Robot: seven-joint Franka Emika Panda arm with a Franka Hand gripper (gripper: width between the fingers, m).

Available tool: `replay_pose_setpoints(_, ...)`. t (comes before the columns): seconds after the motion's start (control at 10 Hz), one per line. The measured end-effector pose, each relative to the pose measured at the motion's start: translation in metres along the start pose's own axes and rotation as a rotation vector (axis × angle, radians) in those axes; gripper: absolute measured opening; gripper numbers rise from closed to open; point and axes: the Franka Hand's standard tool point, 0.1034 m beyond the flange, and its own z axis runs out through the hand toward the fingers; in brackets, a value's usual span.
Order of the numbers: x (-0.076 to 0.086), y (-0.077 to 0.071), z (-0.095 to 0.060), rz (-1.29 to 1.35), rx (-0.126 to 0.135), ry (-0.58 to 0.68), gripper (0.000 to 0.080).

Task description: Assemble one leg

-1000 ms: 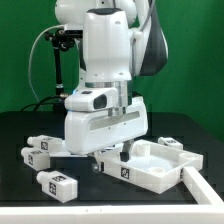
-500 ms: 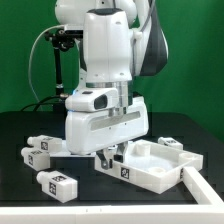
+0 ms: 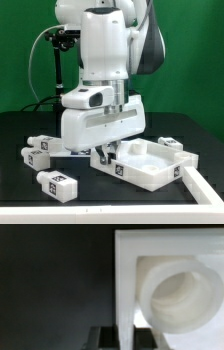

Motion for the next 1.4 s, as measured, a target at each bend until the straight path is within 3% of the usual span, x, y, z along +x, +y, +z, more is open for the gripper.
replay_pose_setpoints(0.1, -0.009, 0.002, -0.002, 0.035, 0.0, -0.008, 0.0051)
replay_pose_setpoints(0.3, -0.022, 0.017, -0.004, 0.109, 0.061, -0.071, 0.0051)
replay_pose_setpoints(0.4, -0.017, 0.026, -0.009, 0.114, 0.057, -0.065, 0.0052)
replay_pose_setpoints(0.6, -0.02, 0.022, -0.005, 0.112, 0.063, -0.071, 0.0052)
replay_pose_setpoints(0.7, -0.021, 0.025, -0.003, 0.121, 0.05, -0.06, 0.0052)
replay_pose_setpoints(0.9, -0.033, 0.036, 0.003, 0.245, -0.006, -0.014, 0.0052)
replay_pose_setpoints(1.0, -0.038, 0.038, 0.004, 0.354, -0.015, -0.002, 0.0052)
replay_pose_setpoints(1.1, -0.038, 0.037, 0.004, 0.492, 0.017, -0.02, 0.0052)
replay_pose_setpoints(1.2, -0.035, 0.037, 0.004, 0.613, 0.067, -0.049, 0.0052)
replay_pose_setpoints(1.3, -0.03, 0.039, 0.004, 0.592, 0.036, -0.017, 0.0052)
replay_pose_setpoints(1.4, -0.03, 0.039, 0.004, 0.59, 0.032, -0.014, 0.0052)
